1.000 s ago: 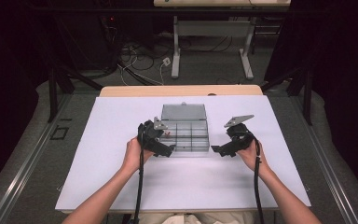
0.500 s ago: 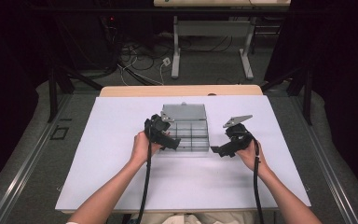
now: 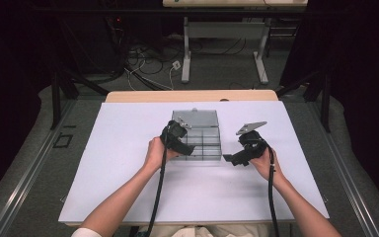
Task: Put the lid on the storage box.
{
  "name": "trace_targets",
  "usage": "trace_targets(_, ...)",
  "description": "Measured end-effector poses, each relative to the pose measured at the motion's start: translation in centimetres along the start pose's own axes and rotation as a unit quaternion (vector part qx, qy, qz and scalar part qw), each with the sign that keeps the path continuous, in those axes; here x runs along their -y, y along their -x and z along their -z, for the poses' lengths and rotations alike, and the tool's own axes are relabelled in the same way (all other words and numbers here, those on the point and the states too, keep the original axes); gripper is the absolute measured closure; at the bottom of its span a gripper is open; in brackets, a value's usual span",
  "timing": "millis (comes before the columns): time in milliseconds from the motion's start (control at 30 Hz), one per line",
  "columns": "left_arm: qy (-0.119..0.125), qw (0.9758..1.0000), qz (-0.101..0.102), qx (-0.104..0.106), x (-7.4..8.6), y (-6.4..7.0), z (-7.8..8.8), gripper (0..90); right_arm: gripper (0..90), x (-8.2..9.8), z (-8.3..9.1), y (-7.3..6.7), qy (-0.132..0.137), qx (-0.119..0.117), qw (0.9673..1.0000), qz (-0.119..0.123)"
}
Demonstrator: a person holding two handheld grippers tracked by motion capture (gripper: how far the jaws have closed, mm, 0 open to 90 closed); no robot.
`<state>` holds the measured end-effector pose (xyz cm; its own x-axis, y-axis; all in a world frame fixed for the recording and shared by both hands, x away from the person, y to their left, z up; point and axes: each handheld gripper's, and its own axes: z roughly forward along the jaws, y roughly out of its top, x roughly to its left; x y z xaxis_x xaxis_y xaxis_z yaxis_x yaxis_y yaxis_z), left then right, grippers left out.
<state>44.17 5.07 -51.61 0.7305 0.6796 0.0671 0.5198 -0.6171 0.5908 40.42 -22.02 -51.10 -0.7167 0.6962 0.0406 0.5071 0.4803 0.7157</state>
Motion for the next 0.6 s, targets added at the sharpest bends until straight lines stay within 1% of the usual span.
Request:
trace_targets(33, -0.001, 1.0, -0.002, -0.001, 0.0, 0.0, -0.1, 27.3, 0.2, 0.0, 0.1, 0.0, -0.01, 0.002, 1.0, 0.002)
trace_targets(67, -0.005, 1.0, -0.001, 0.002, 0.0, 0.0, -0.3, 30.1, 0.2, 0.0, 0.1, 0.1, -0.014, 0.003, 0.9999, 0.001)
trace_targets(100, -0.006, 1.0, 0.0, 0.002, 0.0, 0.1, -0.4, 32.4, 0.2, 0.0, 0.1, 0.1, -0.011, 0.001, 0.9999, 0.001)
trace_targets(133, -0.007, 1.0, 0.0, 0.003, -0.1, 0.0, -0.6, 33.9, 0.2, 0.0, 0.0, 0.0, -0.009, 0.001, 1.0, -0.003)
trace_targets(167, -0.008, 0.9999, 0.004, 0.007, -0.1, 0.0, -0.7, 35.1, 0.3, 0.0, 0.0, 0.1, -0.009, 0.002, 1.0, -0.001)
trace_targets(200, -0.01, 0.9999, 0.004, 0.011, -0.1, 0.0, -0.8, 36.4, 0.3, 0.0, 0.0, 0.1, -0.009, -0.002, 1.0, 0.0)
trace_targets(233, -0.015, 0.9998, 0.0, 0.01, -0.1, -0.1, -0.9, 38.4, 0.4, 0.0, 0.0, 0.2, -0.01, -0.004, 0.9999, 0.0)
trace_targets(333, -0.023, 0.9997, 0.004, 0.008, -0.1, -0.1, -1.2, 41.3, 0.5, 0.0, 0.0, 0.2, -0.01, 0.0, 1.0, -0.001)
trace_targets(367, -0.023, 0.9997, 0.005, 0.009, 0.0, -0.2, -1.2, 42.7, 0.5, 0.0, 0.0, 0.1, -0.011, -0.002, 0.9999, -0.003)
trace_targets(400, -0.021, 0.9996, 0.008, 0.017, 0.0, -0.2, -1.3, 43.9, 0.6, 0.0, 0.0, 0.1, -0.012, -0.002, 0.9999, -0.003)
trace_targets(433, -0.022, 0.9996, 0.01, 0.017, 0.1, -0.2, -1.5, 45.6, 0.7, 0.0, 0.1, 0.2, -0.021, -0.003, 0.9998, 0.0)
trace_targets(500, -0.023, 0.9994, 0.012, 0.021, 0.2, -0.3, -1.6, 47.6, 0.8, 0.1, 0.0, 0.2, -0.017, -0.007, 0.9998, -0.003)
trace_targets(533, -0.025, 0.9994, 0.01, 0.02, 0.2, -0.3, -1.7, 50.1, 1.2, 0.1, -0.1, 0.2, -0.013, -0.007, 0.9999, -0.006)
trace_targets(567, -0.024, 0.9994, 0.015, 0.019, 0.3, -0.2, -1.8, 51.1, 1.2, 0.1, -0.1, 0.2, -0.014, -0.007, 0.9999, -0.005)
trace_targets(600, -0.024, 0.9995, 0.014, 0.017, 0.3, -0.2, -1.9, 51.8, 1.3, 0.1, -0.1, 0.2, -0.014, -0.007, 0.9999, -0.006)
